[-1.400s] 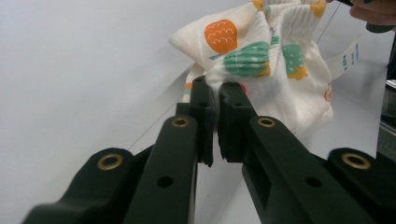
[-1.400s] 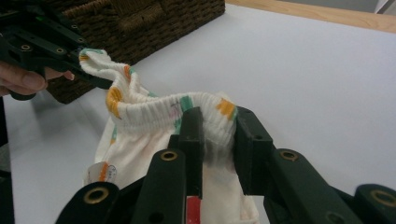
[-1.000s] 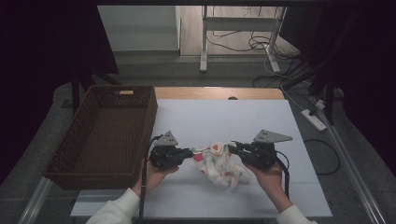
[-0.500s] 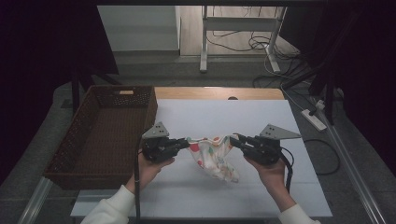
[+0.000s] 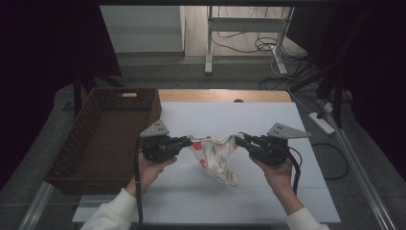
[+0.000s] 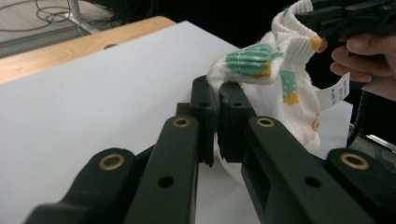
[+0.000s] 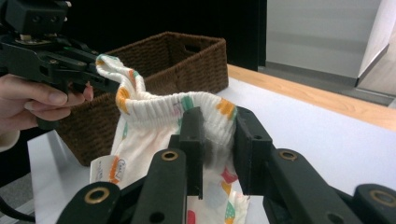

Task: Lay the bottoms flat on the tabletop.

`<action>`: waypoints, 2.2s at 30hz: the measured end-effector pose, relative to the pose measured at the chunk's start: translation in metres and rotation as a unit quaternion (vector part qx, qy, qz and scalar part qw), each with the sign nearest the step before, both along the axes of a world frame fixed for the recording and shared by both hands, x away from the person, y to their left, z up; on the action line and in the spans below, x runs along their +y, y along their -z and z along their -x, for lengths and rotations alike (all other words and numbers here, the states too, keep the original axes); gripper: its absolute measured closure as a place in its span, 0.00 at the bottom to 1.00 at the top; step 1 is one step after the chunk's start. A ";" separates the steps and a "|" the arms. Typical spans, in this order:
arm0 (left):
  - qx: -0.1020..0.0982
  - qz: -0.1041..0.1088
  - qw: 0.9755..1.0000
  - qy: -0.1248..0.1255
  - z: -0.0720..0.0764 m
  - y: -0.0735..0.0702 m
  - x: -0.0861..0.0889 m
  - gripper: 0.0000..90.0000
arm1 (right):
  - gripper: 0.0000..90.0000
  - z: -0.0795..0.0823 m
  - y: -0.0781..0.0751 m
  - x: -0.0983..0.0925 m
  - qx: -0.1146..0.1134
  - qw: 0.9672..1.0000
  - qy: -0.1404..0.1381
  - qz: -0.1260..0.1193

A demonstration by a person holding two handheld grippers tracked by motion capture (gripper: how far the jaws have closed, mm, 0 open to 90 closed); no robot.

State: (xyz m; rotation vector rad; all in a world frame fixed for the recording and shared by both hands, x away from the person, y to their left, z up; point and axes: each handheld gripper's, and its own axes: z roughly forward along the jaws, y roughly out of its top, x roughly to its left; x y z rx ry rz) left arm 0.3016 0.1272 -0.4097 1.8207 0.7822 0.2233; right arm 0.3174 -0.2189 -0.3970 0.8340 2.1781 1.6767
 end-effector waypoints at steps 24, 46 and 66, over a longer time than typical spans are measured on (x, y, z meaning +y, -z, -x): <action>-0.044 0.042 0.998 -0.012 0.003 -0.037 0.009 0.95 | 0.83 0.004 -0.047 0.000 -0.060 0.998 0.012 -0.024; -0.046 0.043 0.998 -0.010 0.003 -0.038 0.012 0.95 | 0.82 0.005 -0.050 -0.002 -0.063 0.998 0.008 -0.031; -0.057 0.000 0.998 0.018 0.039 -0.054 0.013 0.95 | 0.82 0.043 -0.063 -0.009 -0.078 0.997 -0.011 -0.022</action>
